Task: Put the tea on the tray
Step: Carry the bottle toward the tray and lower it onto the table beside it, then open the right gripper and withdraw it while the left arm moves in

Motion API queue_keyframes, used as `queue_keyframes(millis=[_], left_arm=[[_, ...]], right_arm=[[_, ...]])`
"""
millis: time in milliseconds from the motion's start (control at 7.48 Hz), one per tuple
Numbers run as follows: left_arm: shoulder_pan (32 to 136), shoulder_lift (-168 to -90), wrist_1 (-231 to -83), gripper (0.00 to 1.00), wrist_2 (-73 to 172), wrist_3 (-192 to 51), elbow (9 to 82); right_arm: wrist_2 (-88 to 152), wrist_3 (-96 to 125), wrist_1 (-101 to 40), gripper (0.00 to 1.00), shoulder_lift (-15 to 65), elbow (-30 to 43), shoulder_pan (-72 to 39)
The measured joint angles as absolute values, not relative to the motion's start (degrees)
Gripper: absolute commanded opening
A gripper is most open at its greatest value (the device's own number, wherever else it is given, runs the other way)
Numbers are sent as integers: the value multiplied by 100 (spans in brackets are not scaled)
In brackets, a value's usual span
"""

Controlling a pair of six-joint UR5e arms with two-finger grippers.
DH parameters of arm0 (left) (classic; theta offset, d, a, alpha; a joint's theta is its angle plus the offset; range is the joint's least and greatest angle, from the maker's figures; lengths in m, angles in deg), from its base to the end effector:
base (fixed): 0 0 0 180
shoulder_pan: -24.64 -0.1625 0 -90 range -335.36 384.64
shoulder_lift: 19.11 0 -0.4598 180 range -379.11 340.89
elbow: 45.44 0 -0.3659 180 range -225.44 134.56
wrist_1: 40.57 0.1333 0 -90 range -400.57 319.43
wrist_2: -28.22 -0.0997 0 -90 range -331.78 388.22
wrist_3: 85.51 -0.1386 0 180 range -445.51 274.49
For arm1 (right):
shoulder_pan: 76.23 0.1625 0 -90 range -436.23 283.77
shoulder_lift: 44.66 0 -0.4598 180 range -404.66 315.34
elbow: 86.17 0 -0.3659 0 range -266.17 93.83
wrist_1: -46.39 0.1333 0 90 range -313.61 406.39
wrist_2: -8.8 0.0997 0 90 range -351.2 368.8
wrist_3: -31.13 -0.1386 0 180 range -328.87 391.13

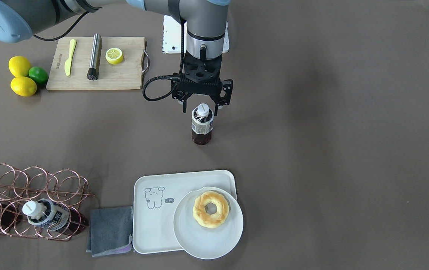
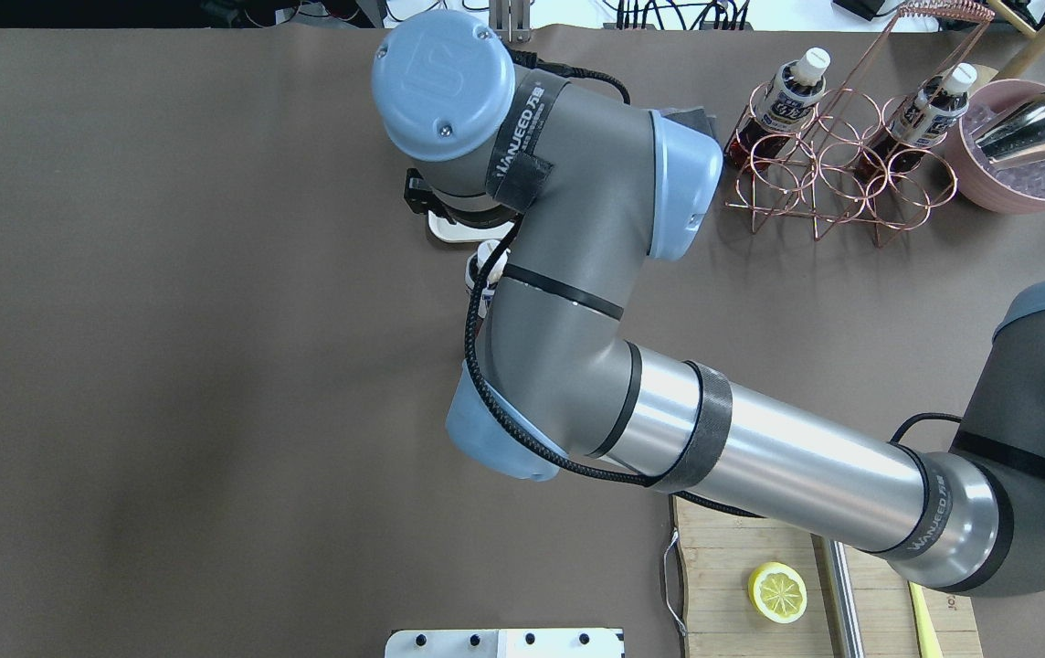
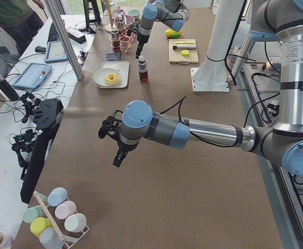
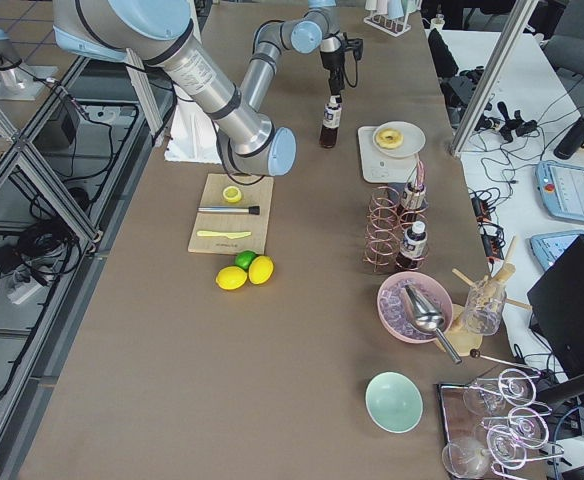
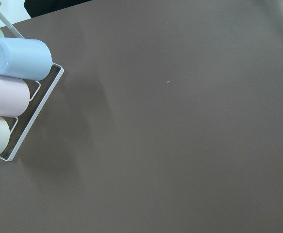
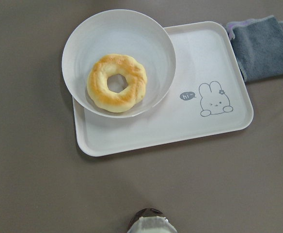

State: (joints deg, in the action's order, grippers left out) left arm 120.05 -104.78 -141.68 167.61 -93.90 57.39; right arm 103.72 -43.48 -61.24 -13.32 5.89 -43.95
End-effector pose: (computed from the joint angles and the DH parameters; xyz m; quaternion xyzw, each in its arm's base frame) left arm -0.0705 -0.4467 0.6184 0.2031 0.3901 0.0944 0.8931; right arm -0.5598 -0.4972 0.1152 0.1117 -0.3517 0.1209 0.9215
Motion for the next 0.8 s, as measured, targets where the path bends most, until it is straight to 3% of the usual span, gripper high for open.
queue_keyframes(millis=[401,802], left_arm=[[11916,-10693,-14170,99,16976,-8819,5775],[11149,-11246,-14187,99,16970,-7436,6033]], right_arm=[[11133,-3562,-6126,100,-1008,901,-3645],[11915,-2078,-5830,100,605,1882,-2711]])
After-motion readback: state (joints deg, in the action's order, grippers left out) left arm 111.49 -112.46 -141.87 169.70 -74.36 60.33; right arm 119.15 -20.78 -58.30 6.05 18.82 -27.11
